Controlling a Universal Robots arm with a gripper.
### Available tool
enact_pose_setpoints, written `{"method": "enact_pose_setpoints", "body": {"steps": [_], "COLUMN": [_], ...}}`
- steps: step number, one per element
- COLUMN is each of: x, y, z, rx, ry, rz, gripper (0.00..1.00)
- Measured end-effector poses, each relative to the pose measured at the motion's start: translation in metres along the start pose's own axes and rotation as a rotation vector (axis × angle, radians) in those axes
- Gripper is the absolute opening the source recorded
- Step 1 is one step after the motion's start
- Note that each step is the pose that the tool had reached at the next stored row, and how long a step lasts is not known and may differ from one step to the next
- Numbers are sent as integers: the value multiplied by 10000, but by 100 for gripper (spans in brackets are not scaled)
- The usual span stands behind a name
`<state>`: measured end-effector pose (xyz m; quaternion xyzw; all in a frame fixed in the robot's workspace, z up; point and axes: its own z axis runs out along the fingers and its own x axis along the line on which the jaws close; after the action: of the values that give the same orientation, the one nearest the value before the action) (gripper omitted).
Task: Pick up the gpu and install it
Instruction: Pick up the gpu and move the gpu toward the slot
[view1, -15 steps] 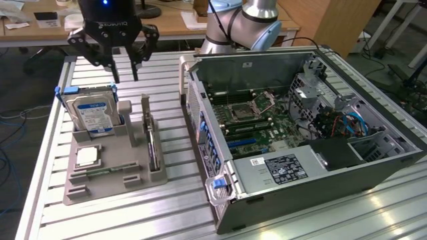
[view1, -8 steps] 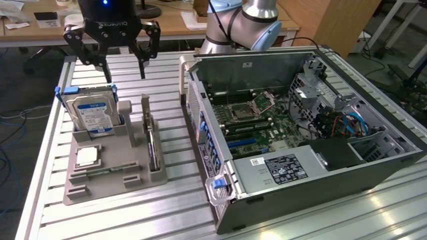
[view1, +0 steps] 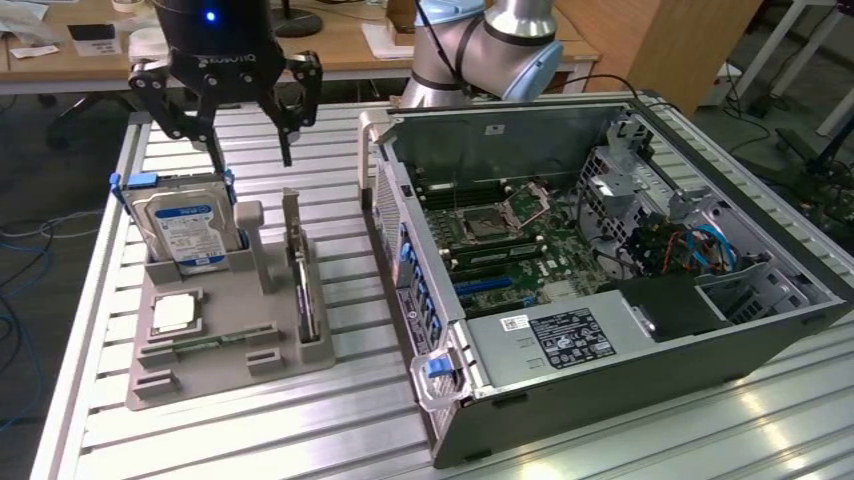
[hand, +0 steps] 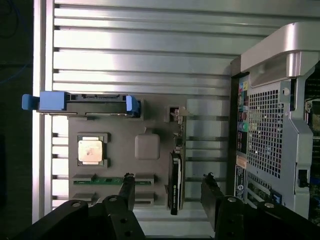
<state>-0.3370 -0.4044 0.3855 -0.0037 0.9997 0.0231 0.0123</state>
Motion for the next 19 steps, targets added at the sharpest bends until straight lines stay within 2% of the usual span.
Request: {"method": "enact_pose_setpoints", "body": {"steps": [5,12,19], "x": [-28,-62,-89], "y": [-38,-156,-202], "z": [85,196,302], "rx": [0,-5,-8], "ry": [23,25,27], "rz": [10,12,11], "gripper": [65,65,65]}}
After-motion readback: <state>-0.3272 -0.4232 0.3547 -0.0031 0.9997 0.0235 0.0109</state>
